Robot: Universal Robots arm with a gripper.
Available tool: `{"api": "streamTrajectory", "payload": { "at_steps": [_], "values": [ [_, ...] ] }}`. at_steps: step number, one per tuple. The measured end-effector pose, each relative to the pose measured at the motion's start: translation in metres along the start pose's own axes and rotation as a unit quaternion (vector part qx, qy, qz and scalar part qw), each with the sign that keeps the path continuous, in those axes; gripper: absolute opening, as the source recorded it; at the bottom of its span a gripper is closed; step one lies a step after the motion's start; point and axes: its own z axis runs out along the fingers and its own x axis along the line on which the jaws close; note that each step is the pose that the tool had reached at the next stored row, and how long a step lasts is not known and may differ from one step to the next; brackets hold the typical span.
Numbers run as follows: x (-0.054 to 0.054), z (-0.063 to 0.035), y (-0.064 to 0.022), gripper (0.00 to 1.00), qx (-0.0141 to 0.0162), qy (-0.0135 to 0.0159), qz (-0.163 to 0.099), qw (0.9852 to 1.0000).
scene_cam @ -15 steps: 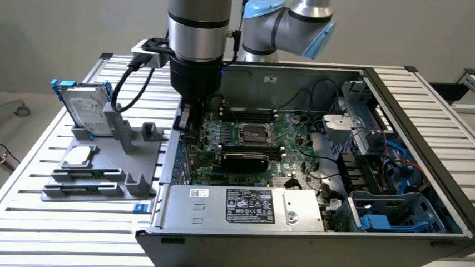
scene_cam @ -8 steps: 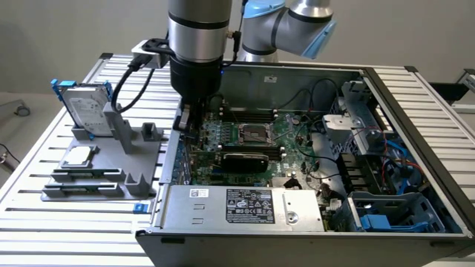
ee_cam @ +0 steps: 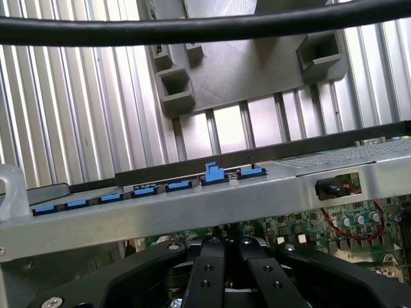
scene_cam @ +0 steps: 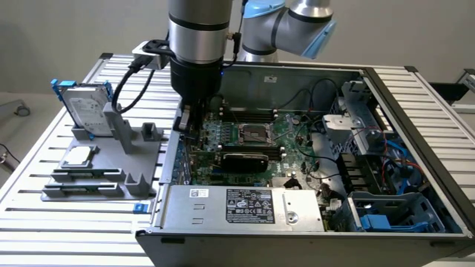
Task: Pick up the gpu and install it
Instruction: 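Press down on the gpu until it lock into place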
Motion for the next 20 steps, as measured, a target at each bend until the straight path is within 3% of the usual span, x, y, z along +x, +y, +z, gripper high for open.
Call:
{"api": "streamTrajectory", "payload": {
  "at_steps": [5, 13, 16, 20],
  "values": [
    [0.0, -0.0048, -0.0022, 0.11, -0.0009, 0.0001, 0.0, 1.0],
    [-0.003, -0.0084, -0.015, 0.11, -0.0007, 0.0001, -0.001, 1.0],
    [-0.003, -0.0088, -0.0182, 0.11, 0.0025, -0.0007, -0.005, 1.0],
    [-0.004, -0.0091, -0.0214, 0.11, 0.0098, -0.0044, -0.01, 0.9999]
  ]
}}
